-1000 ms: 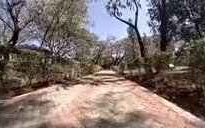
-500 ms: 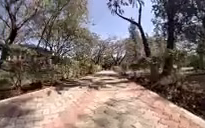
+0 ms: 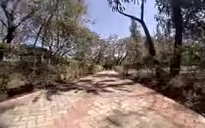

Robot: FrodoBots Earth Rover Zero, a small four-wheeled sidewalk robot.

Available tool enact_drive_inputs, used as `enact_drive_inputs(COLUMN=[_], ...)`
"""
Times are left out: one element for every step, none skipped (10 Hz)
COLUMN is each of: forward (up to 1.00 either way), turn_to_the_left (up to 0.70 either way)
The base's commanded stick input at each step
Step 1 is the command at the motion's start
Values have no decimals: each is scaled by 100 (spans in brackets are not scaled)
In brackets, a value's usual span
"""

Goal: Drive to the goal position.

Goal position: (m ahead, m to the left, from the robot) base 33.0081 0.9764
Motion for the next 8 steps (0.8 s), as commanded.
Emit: enact_drive_inputs(forward=[100,100,100,100,100,100,100,100], turn_to_the_left=[0,0,0,0,0,0,0,0])
